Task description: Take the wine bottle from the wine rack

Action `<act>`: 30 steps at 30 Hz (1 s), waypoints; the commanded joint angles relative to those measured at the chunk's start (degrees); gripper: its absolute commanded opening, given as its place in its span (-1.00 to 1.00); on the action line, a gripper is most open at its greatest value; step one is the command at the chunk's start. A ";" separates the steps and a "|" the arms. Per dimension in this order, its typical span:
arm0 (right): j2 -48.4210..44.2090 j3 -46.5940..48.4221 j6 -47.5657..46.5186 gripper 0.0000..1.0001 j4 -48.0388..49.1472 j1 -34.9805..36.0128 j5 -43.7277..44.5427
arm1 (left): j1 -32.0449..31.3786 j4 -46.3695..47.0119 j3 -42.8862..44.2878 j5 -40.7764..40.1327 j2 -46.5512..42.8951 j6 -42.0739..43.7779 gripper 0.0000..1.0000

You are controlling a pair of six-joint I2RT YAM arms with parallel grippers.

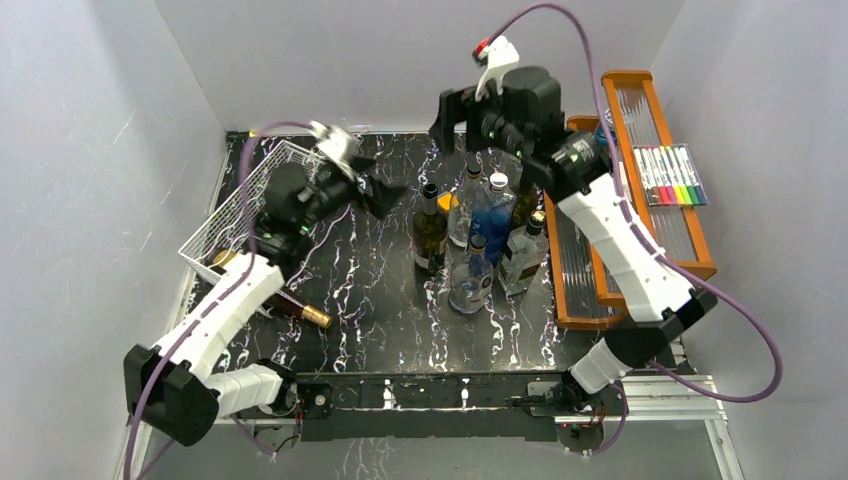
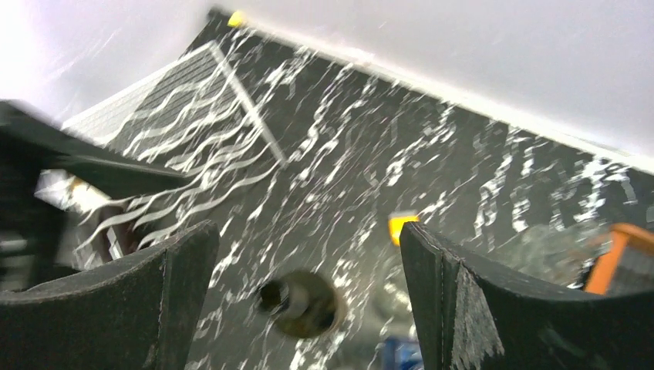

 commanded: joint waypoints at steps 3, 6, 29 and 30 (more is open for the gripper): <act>4.79 13.16 -1.02 0.96 2.73 -12.21 1.94 | 17.13 -20.93 20.84 -4.01 -1.97 -5.89 0.96; 3.94 14.62 -0.76 0.96 3.10 -18.27 3.13 | 23.64 -29.75 32.89 -10.08 1.74 -5.43 0.96; -17.86 -5.55 -3.08 0.96 12.41 -19.91 5.30 | 22.05 -40.03 48.38 -11.43 -1.61 1.14 0.96; -18.14 -5.80 -2.90 0.96 12.54 -19.94 5.33 | 21.94 -40.03 48.36 -11.45 -1.88 1.21 0.96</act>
